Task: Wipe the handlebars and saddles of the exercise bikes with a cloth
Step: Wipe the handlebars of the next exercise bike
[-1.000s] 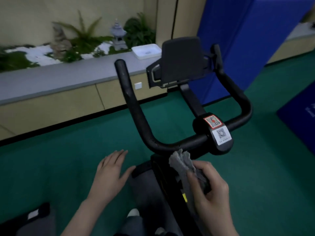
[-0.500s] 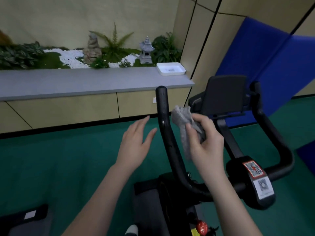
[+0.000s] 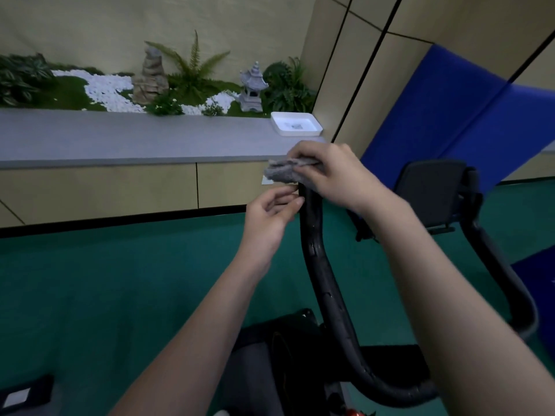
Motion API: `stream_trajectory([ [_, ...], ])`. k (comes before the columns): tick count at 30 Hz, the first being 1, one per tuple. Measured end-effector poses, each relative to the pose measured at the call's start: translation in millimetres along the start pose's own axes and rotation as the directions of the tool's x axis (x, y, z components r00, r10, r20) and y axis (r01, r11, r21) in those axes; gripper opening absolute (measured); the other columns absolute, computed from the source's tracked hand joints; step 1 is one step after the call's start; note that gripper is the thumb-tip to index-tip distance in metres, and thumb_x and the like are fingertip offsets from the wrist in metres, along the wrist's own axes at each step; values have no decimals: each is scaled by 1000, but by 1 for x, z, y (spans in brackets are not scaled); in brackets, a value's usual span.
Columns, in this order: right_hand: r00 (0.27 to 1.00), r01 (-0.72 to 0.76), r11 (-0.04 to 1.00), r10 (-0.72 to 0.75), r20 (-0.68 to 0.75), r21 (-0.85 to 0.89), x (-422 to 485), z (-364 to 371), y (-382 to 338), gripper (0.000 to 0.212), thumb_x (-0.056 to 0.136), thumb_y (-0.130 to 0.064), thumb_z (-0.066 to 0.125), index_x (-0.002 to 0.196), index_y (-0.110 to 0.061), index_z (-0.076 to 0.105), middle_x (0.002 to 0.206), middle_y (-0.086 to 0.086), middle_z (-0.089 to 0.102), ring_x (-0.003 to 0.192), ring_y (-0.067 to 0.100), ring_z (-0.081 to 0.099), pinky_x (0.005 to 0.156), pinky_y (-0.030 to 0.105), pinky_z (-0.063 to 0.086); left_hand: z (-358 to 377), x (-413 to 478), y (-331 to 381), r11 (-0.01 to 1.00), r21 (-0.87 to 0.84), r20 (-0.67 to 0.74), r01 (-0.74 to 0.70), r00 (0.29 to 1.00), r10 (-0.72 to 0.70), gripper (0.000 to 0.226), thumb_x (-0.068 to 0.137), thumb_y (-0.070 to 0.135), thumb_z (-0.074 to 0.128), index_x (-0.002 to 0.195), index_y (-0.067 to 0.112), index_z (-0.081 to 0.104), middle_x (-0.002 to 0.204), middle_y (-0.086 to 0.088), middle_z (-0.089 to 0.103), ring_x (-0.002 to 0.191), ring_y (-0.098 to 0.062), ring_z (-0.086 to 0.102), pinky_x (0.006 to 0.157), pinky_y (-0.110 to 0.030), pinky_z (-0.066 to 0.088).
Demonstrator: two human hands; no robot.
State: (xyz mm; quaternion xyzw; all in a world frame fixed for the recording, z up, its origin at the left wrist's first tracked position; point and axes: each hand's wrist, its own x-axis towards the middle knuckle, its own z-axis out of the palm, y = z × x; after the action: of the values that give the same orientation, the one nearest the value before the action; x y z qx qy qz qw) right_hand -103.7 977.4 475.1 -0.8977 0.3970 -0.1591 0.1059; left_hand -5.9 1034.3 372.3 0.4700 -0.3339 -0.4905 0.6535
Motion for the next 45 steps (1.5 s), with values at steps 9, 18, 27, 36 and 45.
stream_trajectory([
  [9, 849, -250, 952, 302, -433, 174, -30, 33, -5, 18, 89, -3, 54, 102, -7, 66, 92, 7, 70, 88, 23, 64, 72, 24, 43, -5, 1, -3, 998, -63, 47, 13, 999, -10, 23, 84, 0, 67, 100, 16, 64, 89, 1, 65, 73, 4, 63, 70, -16, 53],
  [18, 730, -182, 968, 251, -636, 173, -86, 82, -14, 22, 87, 5, 59, 106, -2, 67, 97, 10, 58, 90, 29, 59, 78, 31, 48, -8, -2, -11, 996, -79, 110, 45, 993, -36, 27, 85, 2, 66, 99, 25, 66, 93, 7, 70, 84, 0, 67, 74, -21, 56],
  [27, 852, -56, 998, 60, -521, 22, -85, 71, -5, 26, 82, 10, 61, 104, 0, 69, 105, 10, 62, 99, 27, 52, 88, 22, 42, -11, -14, -26, 972, -188, 149, 140, 982, -112, 17, 86, 6, 65, 98, 18, 70, 95, 3, 74, 93, -10, 69, 73, -21, 55],
  [36, 895, 34, 999, -26, -445, 10, -69, 61, -6, 29, 79, 13, 61, 102, -3, 69, 107, 2, 68, 100, 20, 47, 92, 18, 39, -10, -14, -25, 966, -207, 143, 153, 982, -125, 18, 86, 1, 62, 99, 12, 69, 94, -2, 73, 90, -12, 67, 74, -25, 55],
  [45, 632, -176, 919, 380, -675, 352, -51, 56, -18, 21, 93, -3, 53, 109, -9, 65, 98, -9, 61, 98, 21, 60, 83, 23, 46, -10, -14, -22, 978, -139, 133, 153, 982, -135, 23, 86, 5, 65, 108, 9, 68, 101, -4, 70, 92, -10, 67, 81, -27, 56],
])
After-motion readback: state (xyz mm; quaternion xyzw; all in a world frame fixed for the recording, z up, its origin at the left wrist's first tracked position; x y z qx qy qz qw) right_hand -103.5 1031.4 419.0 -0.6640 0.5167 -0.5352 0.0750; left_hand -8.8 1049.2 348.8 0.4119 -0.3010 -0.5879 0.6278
